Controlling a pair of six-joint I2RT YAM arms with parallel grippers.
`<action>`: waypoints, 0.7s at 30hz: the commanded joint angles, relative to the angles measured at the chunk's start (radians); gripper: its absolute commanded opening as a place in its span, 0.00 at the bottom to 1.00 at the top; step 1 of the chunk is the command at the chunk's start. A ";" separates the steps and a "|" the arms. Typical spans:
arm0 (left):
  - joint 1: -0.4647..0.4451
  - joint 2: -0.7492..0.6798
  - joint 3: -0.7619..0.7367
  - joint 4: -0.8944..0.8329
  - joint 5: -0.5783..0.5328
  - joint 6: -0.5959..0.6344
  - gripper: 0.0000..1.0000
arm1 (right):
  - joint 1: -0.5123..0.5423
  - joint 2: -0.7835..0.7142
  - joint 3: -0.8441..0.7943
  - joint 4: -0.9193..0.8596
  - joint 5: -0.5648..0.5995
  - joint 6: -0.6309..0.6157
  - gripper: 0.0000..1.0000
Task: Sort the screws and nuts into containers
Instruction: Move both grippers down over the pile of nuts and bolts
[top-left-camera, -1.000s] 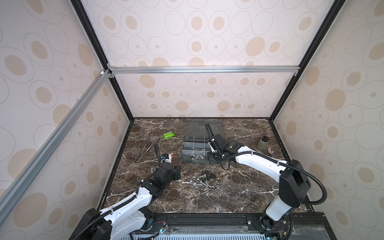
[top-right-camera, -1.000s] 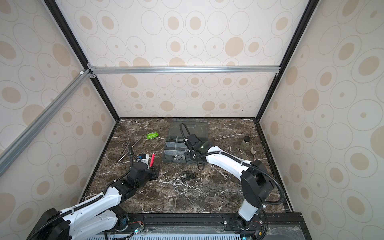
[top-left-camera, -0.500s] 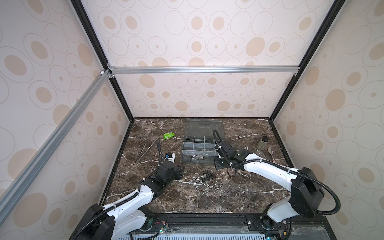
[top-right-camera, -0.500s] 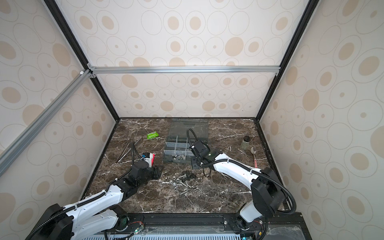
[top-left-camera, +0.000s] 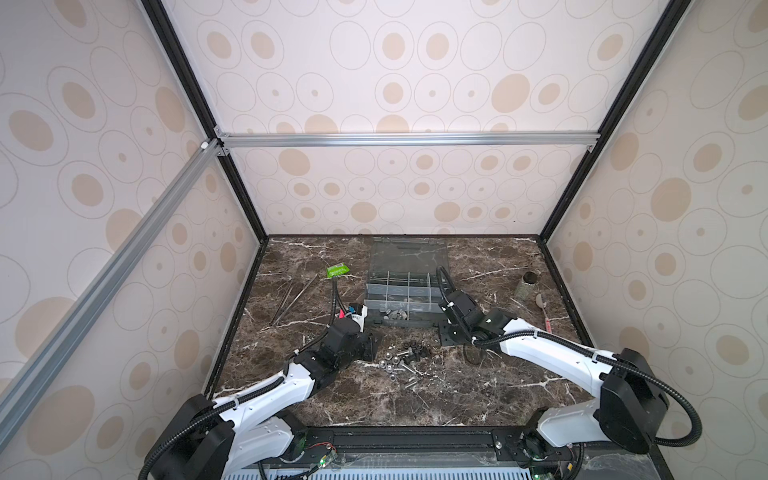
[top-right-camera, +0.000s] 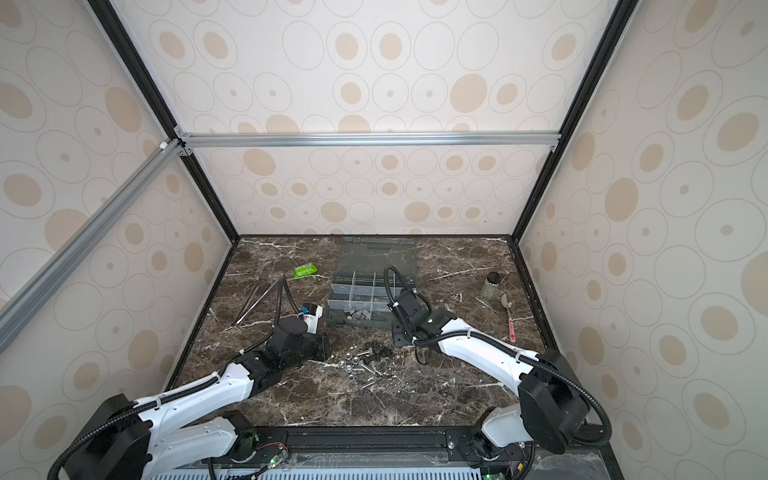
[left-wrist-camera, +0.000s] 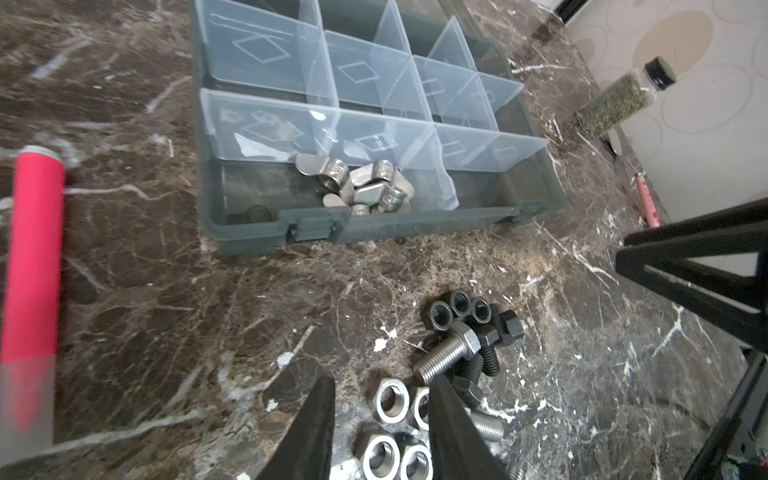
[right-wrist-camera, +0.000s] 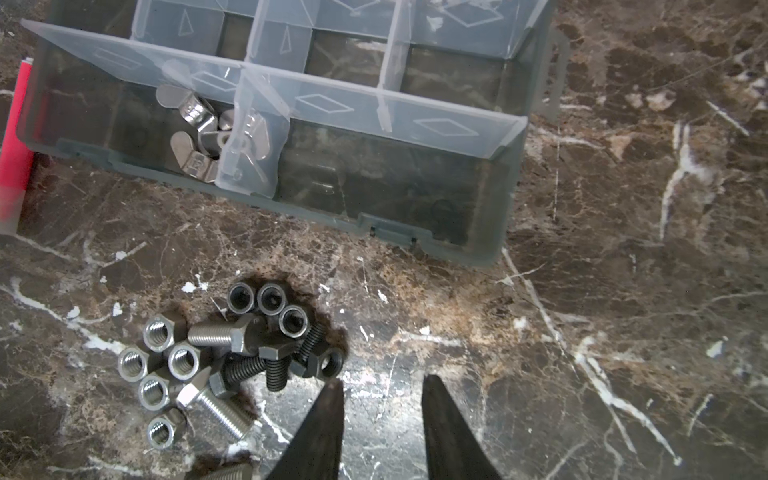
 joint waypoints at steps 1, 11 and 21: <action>-0.030 0.034 0.042 -0.017 0.015 0.026 0.36 | -0.009 -0.041 -0.036 -0.010 0.033 0.035 0.35; -0.064 0.127 0.101 -0.064 -0.007 0.056 0.35 | -0.009 -0.125 -0.130 -0.011 0.058 0.088 0.35; -0.103 0.259 0.183 -0.163 -0.049 0.088 0.38 | -0.008 -0.140 -0.144 -0.017 0.063 0.096 0.35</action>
